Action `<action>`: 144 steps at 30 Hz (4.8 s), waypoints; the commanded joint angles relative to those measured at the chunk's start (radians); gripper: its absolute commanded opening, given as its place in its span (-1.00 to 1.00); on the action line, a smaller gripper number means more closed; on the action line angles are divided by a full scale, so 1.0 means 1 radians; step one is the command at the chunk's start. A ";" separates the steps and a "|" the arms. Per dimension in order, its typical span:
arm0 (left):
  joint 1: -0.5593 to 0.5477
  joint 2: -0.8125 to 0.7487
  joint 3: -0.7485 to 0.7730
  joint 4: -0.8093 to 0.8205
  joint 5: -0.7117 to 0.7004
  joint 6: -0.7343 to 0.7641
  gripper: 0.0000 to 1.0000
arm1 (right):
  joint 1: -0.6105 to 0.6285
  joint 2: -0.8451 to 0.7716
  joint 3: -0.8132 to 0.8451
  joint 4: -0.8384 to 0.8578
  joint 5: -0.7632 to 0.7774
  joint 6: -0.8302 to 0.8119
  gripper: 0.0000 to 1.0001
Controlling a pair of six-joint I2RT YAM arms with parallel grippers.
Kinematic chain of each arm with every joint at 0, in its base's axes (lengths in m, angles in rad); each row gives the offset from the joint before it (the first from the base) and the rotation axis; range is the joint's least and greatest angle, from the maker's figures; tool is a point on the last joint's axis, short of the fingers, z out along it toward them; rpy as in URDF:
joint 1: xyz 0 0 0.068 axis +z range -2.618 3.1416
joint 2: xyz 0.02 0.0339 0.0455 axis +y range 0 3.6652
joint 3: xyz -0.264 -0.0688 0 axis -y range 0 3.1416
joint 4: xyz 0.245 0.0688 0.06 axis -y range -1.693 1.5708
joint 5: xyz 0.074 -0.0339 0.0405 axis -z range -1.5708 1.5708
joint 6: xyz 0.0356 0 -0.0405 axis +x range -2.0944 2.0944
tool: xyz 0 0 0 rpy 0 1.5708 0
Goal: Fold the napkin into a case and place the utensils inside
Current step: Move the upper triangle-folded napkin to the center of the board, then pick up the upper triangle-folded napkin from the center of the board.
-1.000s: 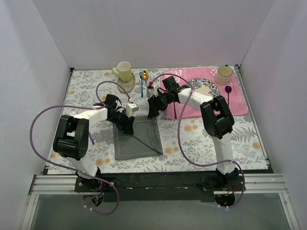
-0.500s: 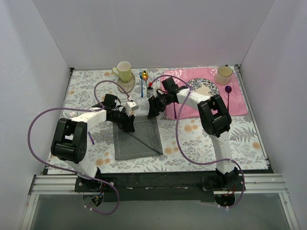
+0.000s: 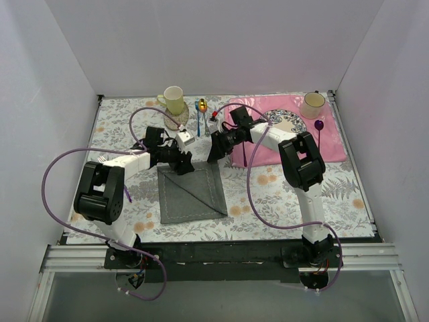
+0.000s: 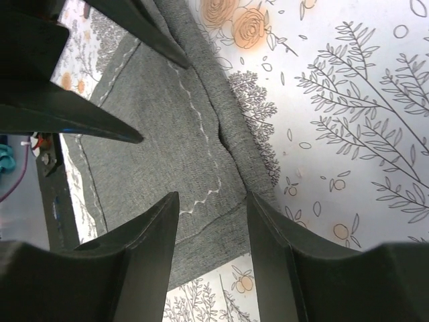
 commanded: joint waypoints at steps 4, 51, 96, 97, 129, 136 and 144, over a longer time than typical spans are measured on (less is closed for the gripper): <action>-0.004 0.084 0.060 0.104 0.118 0.182 0.20 | -0.002 -0.012 0.009 0.035 -0.057 0.034 0.07; -0.047 0.288 0.266 0.007 0.210 0.158 0.04 | -0.039 0.038 0.003 0.088 -0.155 0.151 0.02; -0.046 0.402 0.418 -0.226 0.253 0.311 -0.16 | -0.014 -0.017 -0.043 0.121 -0.219 0.168 -0.08; -0.047 0.402 0.418 -0.235 0.254 0.316 -0.22 | -0.014 -0.021 -0.046 0.123 -0.225 0.166 -0.09; -0.050 0.201 0.209 -0.085 0.273 0.342 -1.00 | -0.014 0.014 0.029 -0.063 -0.115 -0.107 0.46; -0.050 0.210 0.234 -0.079 0.282 0.333 -1.00 | 0.013 0.023 0.006 -0.054 -0.118 -0.110 0.45; -0.050 0.202 0.231 -0.077 0.281 0.331 -1.00 | 0.033 0.060 0.036 -0.055 -0.069 -0.119 0.22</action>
